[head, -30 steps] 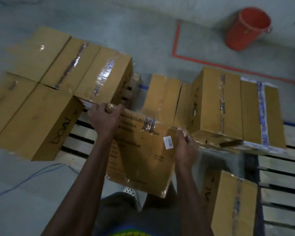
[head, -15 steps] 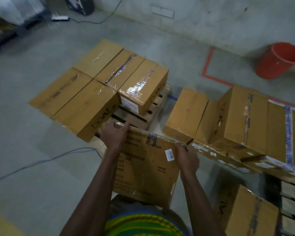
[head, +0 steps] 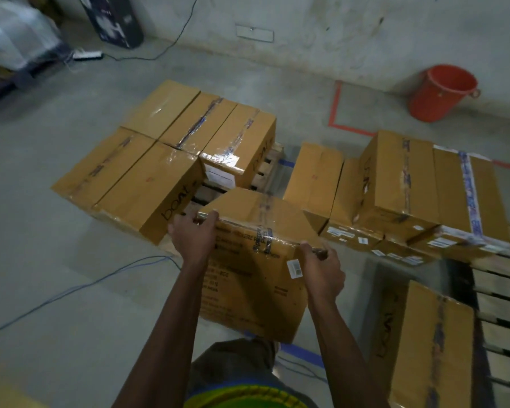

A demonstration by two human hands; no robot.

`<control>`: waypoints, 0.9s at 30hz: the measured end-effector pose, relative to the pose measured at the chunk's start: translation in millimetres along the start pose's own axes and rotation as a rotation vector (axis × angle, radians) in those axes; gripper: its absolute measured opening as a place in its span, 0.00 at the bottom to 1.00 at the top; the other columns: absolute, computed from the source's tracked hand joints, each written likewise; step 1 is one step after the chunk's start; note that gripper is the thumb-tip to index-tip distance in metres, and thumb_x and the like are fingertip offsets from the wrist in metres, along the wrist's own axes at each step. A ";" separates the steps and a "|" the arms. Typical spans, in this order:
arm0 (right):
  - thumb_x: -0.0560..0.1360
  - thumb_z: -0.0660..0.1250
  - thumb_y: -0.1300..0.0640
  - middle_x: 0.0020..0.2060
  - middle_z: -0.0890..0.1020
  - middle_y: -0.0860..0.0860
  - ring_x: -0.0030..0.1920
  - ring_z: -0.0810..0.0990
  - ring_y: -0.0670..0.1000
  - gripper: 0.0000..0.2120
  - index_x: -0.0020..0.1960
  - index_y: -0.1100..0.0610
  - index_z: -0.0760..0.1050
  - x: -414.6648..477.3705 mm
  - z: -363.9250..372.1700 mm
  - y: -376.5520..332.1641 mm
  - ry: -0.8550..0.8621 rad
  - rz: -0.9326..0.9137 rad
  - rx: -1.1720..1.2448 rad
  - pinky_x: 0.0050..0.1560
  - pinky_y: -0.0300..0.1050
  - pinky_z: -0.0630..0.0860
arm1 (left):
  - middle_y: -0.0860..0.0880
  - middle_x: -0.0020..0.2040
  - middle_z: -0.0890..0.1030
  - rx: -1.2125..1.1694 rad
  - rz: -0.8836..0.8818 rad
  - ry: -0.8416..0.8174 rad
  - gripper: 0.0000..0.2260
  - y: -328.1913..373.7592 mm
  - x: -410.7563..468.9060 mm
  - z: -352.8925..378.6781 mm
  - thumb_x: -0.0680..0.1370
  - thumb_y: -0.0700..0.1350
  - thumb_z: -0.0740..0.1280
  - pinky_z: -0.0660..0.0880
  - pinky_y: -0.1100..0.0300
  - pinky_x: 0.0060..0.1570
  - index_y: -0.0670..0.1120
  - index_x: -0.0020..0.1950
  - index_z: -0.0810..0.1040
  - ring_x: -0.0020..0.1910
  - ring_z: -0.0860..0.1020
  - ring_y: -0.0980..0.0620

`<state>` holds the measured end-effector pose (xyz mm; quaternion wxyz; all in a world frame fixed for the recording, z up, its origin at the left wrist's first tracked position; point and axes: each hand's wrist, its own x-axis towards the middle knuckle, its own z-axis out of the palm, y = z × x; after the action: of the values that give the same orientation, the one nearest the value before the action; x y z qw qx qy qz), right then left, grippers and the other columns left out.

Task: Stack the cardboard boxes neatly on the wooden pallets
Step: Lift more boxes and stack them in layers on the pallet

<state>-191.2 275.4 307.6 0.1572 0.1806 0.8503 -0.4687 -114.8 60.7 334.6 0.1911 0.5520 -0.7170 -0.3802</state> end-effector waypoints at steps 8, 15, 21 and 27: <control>0.74 0.70 0.37 0.61 0.77 0.58 0.60 0.71 0.58 0.26 0.68 0.49 0.76 -78.9 16.2 31.6 0.069 0.116 0.048 0.62 0.54 0.69 | 0.44 0.55 0.77 0.096 0.028 -0.011 0.18 -51.1 -21.1 -61.3 0.75 0.57 0.70 0.73 0.45 0.59 0.45 0.55 0.84 0.59 0.73 0.41; 0.74 0.70 0.38 0.62 0.77 0.59 0.65 0.69 0.61 0.27 0.69 0.49 0.75 -119.3 71.5 28.0 0.040 0.126 -0.007 0.67 0.57 0.68 | 0.43 0.48 0.80 0.156 -0.034 -0.021 0.21 -98.7 12.6 -108.6 0.74 0.61 0.68 0.76 0.43 0.55 0.43 0.48 0.84 0.55 0.73 0.41; 0.75 0.68 0.38 0.62 0.77 0.60 0.66 0.69 0.61 0.27 0.69 0.51 0.75 -153.2 156.4 10.5 0.028 0.221 -0.084 0.65 0.57 0.64 | 0.49 0.36 0.81 0.147 -0.118 -0.172 0.19 -149.0 82.1 -154.2 0.73 0.62 0.67 0.75 0.56 0.36 0.46 0.37 0.81 0.39 0.81 0.48; 0.74 0.69 0.39 0.62 0.76 0.59 0.65 0.68 0.60 0.26 0.68 0.50 0.75 -181.8 238.6 -7.2 0.079 0.339 -0.025 0.65 0.60 0.63 | 0.47 0.35 0.82 0.180 -0.119 -0.280 0.15 -169.2 168.4 -182.4 0.76 0.55 0.70 0.71 0.58 0.36 0.44 0.38 0.82 0.36 0.80 0.49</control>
<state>-10.2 39.0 270.4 0.2026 0.3378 0.8188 -0.4176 67.6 -175.3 298.4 0.0163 0.5499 -0.7339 -0.3984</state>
